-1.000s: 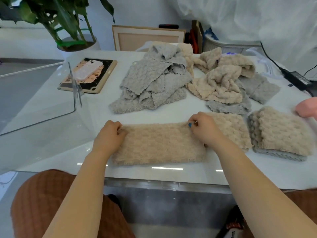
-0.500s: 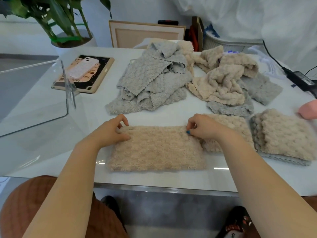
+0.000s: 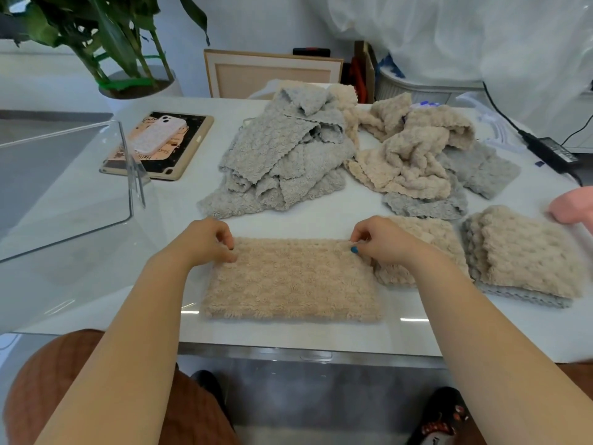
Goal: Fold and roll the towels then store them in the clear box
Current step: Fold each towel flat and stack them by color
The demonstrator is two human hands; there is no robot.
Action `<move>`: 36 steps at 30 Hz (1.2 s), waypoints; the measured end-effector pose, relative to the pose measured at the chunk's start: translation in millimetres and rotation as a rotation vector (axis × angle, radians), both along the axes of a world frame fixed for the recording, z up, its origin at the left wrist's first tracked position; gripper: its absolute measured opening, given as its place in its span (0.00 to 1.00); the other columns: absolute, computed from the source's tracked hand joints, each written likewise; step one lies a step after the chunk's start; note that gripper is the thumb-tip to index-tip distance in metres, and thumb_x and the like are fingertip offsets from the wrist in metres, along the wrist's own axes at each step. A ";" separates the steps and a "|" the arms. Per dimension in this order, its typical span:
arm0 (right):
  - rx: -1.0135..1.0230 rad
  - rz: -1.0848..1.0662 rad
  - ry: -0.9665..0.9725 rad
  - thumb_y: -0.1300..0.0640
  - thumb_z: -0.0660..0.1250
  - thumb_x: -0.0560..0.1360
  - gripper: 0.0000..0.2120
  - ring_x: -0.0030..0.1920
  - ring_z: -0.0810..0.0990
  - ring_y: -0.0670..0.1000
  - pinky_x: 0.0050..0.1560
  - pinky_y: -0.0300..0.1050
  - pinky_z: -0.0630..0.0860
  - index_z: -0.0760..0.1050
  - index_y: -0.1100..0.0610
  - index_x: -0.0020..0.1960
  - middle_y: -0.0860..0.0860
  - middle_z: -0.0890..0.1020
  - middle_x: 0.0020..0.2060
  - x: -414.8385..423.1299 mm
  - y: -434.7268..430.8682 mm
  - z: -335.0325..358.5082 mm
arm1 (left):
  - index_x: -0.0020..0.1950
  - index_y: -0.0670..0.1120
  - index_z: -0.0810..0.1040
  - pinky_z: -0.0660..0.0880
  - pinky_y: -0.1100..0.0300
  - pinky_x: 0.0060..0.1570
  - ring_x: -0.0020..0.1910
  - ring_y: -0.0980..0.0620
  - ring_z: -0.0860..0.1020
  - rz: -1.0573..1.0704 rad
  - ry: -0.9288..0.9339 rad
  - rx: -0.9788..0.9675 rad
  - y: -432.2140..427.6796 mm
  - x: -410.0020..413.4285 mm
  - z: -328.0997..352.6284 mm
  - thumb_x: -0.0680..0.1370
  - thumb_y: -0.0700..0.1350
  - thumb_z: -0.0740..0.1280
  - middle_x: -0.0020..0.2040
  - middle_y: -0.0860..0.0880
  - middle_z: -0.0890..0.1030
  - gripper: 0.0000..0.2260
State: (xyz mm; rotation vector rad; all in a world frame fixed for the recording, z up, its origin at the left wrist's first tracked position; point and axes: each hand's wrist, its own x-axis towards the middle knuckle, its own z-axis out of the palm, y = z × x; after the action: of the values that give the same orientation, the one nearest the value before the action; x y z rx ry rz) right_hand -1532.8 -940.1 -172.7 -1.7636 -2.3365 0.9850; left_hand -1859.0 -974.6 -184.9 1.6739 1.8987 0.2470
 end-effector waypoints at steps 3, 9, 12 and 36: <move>0.041 -0.010 -0.024 0.64 0.62 0.76 0.05 0.41 0.73 0.49 0.35 0.39 0.66 0.74 0.58 0.49 0.50 0.76 0.44 4.1 -0.4 0.6 | 0.37 0.45 0.79 0.68 0.63 0.37 0.39 0.55 0.75 0.024 -0.117 0.059 0.6 7.1 1.5 0.66 0.42 0.78 0.39 0.52 0.80 0.09; 0.027 -0.020 -0.041 0.63 0.63 0.76 0.06 0.46 0.74 0.51 0.43 0.42 0.68 0.72 0.54 0.50 0.51 0.76 0.48 2.0 -3.7 -7.9 | 0.50 0.50 0.77 0.68 0.62 0.43 0.48 0.53 0.72 -0.088 -0.150 -0.059 9.1 10.2 2.6 0.66 0.43 0.78 0.52 0.51 0.73 0.16; 0.035 -0.021 -0.064 0.62 0.62 0.77 0.05 0.47 0.74 0.51 0.43 0.42 0.69 0.73 0.56 0.51 0.51 0.76 0.47 -2.8 -4.5 -7.7 | 0.48 0.51 0.78 0.68 0.60 0.47 0.50 0.52 0.72 -0.114 -0.047 -0.119 13.8 5.4 7.2 0.66 0.44 0.79 0.54 0.50 0.73 0.15; 0.535 -0.237 0.061 0.67 0.62 0.70 0.16 0.50 0.71 0.49 0.50 0.44 0.52 0.79 0.48 0.46 0.42 0.72 0.38 -4.6 -40.7 38.8 | 0.44 0.49 0.79 0.73 0.66 0.47 0.39 0.60 0.77 0.019 -0.298 0.625 -44.4 17.9 65.1 0.67 0.43 0.77 0.39 0.54 0.80 0.10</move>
State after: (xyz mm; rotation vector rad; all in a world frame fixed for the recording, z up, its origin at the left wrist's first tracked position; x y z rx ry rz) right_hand -1537.4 -980.8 -134.0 -1.6955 -2.0307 0.3290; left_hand -1841.0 -1019.0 -119.9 1.8612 1.7035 1.1269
